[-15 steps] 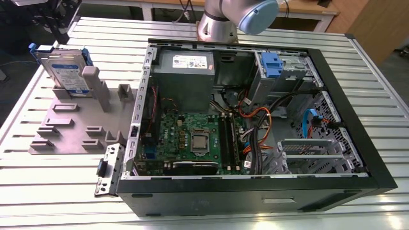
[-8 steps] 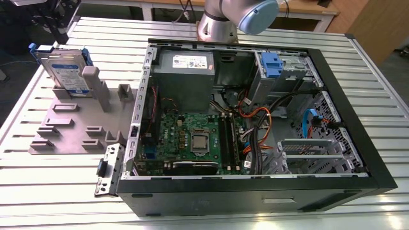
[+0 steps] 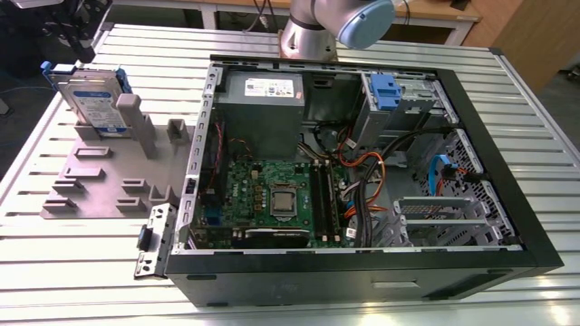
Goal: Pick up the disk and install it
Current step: 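Reach for the disk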
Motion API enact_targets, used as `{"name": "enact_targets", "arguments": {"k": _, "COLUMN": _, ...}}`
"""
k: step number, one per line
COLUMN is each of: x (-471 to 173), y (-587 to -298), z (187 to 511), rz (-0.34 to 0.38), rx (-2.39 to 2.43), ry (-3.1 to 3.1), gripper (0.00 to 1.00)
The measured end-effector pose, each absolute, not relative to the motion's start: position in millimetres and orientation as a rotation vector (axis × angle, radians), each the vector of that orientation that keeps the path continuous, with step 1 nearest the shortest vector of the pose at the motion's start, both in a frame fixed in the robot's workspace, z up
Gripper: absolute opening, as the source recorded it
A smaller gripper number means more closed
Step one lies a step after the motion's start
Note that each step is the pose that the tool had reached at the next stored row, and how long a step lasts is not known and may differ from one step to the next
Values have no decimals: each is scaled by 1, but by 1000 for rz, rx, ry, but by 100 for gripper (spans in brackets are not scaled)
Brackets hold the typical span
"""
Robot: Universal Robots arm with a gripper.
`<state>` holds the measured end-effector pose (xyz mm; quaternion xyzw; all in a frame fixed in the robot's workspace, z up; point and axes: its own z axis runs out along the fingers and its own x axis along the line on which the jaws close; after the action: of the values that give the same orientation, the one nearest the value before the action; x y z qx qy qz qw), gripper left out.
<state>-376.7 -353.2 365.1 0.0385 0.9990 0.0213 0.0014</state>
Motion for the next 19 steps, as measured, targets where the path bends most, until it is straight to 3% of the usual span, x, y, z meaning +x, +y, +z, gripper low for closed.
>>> {"name": "enact_targets", "arguments": {"k": 19, "x": -383, "y": -353, "z": 364, "rz": 67, "rx": 121, "ry": 3136, "gripper": 11}}
